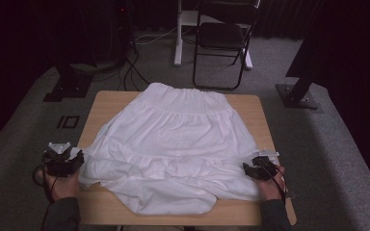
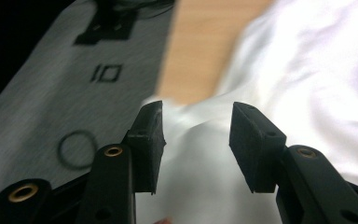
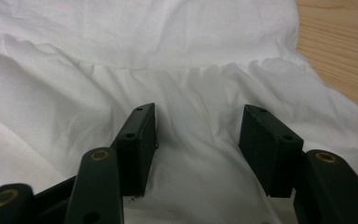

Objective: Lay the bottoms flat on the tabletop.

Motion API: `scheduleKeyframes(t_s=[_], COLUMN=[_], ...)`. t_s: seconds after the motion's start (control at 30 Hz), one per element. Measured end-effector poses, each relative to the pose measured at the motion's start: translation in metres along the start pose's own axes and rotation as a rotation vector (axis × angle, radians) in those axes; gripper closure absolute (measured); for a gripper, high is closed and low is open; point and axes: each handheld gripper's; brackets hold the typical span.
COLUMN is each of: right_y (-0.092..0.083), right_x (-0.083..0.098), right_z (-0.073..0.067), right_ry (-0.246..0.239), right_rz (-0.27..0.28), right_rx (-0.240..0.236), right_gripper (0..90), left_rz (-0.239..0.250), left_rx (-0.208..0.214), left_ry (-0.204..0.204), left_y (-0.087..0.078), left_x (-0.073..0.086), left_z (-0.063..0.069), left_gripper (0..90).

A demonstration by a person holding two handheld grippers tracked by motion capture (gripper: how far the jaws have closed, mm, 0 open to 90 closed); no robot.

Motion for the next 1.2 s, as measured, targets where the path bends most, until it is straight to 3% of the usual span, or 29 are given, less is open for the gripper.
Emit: scheduleKeyframes(t_s=[0.13, 0.27, 0.33, 0.47, 0.6, 0.77, 0.87, 1.07, 1.2], right_y=[-0.001, -0.002, -0.002, -0.005, -0.011, -0.018, -0.021, -0.022, -0.021], right_x=[0.002, 0.003, 0.004, 0.006, 0.011, 0.017, 0.02, 0.021, 0.024], right_z=[0.001, 0.001, 0.001, 0.003, 0.008, 0.018, 0.019, 0.011, 0.006], right_ry=[0.007, 0.006, 0.009, 0.013, 0.016, 0.045, 0.046, 0.012, -0.016], right_rz=[0.004, 0.003, 0.007, 0.006, -0.006, -0.012, -0.015, -0.018, -0.009], right_rx=[-0.002, -0.003, -0.003, -0.006, 0.014, 0.002, -0.005, -0.011, -0.051], right_gripper=[45.0, 44.9, 44.9, 44.9, 44.8, 48.6, 50.0, 51.1, 51.5], left_rz=[0.039, -0.005, -0.059, -0.129, -0.136, -0.158, -0.176, -0.193, -0.199], left_rx=[0.18, 0.322, 0.313, 0.313, 0.319, 0.272, 0.228, 0.164, 0.147], left_ry=[0.075, 0.193, 0.222, 0.211, 0.19, 0.204, 0.196, 0.12, 0.138], left_y=[0.004, 0.013, 0.021, 0.032, 0.032, 0.027, 0.024, 0.022, 0.022], left_x=[-0.014, -0.012, -0.005, 0.013, 0.024, 0.03, 0.035, 0.043, 0.041], left_z=[0.033, 0.077, 0.089, 0.09, 0.078, 0.067, 0.058, 0.043, 0.047], left_gripper=[53.1, 51.5, 51.3, 55.9, 68.7, 82.4, 84.2, 85.2, 85.3])
Point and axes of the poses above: each handheld gripper's, and its own axes: y roughly forward along the jaws, x roughly out of its underside, z roughly to its right, and after that the axes turned 14 degrees about y, right-handed
